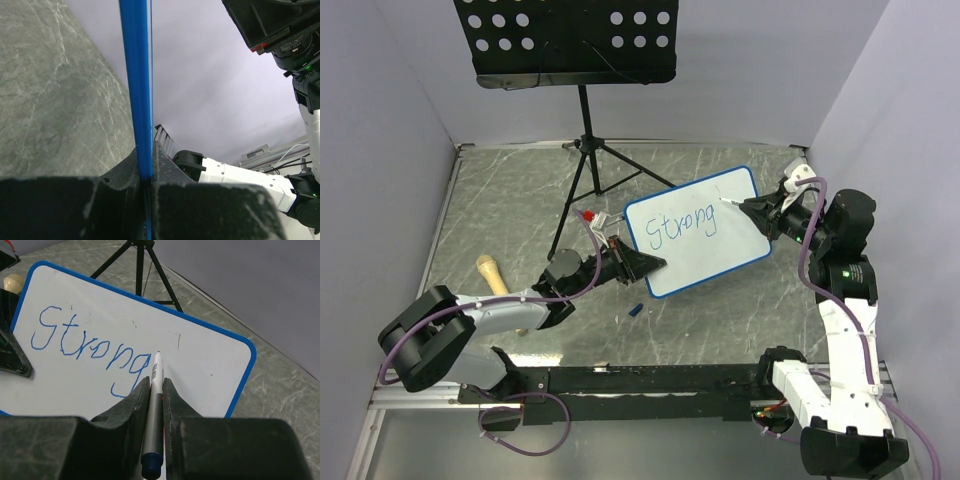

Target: Write a sentence on the whiteboard

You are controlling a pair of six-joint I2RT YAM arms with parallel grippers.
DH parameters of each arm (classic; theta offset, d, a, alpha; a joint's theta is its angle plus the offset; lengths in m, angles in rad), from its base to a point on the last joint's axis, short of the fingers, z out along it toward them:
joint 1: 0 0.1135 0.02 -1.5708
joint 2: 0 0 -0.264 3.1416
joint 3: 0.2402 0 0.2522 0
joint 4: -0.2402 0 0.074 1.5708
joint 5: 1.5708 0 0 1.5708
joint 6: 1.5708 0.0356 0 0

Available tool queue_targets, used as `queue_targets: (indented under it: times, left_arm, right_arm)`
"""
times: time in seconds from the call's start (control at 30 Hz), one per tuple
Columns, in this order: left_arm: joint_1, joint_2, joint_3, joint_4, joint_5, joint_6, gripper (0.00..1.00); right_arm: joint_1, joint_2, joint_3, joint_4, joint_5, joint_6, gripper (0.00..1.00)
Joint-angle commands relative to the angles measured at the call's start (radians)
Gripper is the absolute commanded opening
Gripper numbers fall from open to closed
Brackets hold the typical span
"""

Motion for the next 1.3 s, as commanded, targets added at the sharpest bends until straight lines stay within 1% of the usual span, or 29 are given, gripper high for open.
queue_targets:
  times: [0.0, 0.4, 0.8, 1.03, 1.27]
  left_arm:
    - [-0.001, -0.043, 0.038, 0.193, 0.021, -0.017, 0.01]
    - [-0.003, -0.037, 0.042, 0.221, 0.032, -0.023, 0.01]
    - [-0.003, -0.04, 0.032, 0.213, 0.022, -0.02, 0.01]
    - [-0.003, -0.031, 0.038, 0.213, 0.035, -0.02, 0.01]
    - [-0.003, -0.016, 0.047, 0.218, 0.05, -0.022, 0.01]
  right_arm:
    - [-0.009, 0.004, -0.01, 0.03, -0.016, -0.028, 0.0]
    - [-0.006, 0.029, -0.041, -0.002, -0.014, -0.043, 0.0]
    - [-0.009, 0.027, -0.033, -0.002, 0.113, -0.046, 0.0]
    - [-0.009, 0.062, -0.013, 0.047, 0.107, -0.017, 0.0]
    - [-0.007, 0.081, 0.001, 0.056, 0.056, 0.0, 0.0]
